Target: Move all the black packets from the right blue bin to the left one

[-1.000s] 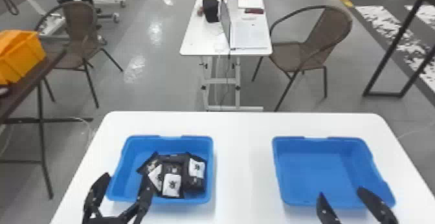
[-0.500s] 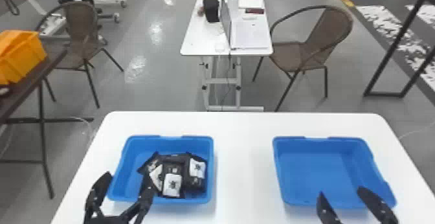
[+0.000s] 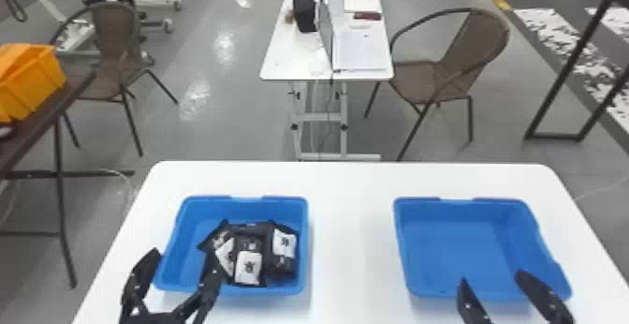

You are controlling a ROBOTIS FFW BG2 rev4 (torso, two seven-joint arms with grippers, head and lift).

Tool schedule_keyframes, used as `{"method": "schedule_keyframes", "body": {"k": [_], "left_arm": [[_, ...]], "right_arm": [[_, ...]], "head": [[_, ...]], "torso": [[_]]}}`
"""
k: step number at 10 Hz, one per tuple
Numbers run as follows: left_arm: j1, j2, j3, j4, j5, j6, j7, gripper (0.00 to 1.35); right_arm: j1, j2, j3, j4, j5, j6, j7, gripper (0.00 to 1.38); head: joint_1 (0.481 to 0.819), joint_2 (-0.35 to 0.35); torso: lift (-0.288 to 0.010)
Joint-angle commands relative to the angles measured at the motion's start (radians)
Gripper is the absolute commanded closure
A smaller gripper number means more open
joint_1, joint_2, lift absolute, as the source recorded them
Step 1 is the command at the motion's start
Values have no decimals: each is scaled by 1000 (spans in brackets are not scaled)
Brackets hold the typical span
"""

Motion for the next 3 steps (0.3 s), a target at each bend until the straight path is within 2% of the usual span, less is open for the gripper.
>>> {"method": "schedule_keyframes", "body": {"k": [1,3], "left_arm": [[1,-3,0,0,-1,-1,0,298],[1,-3,0,2,-1,-3,0,298]], "right_arm": [[0,1,0,0,0,0,0,226],[2,1,0,-2,0,0,0,226]], "head": [[695,55],[695,55]], "torso": [[0],[0]]}}
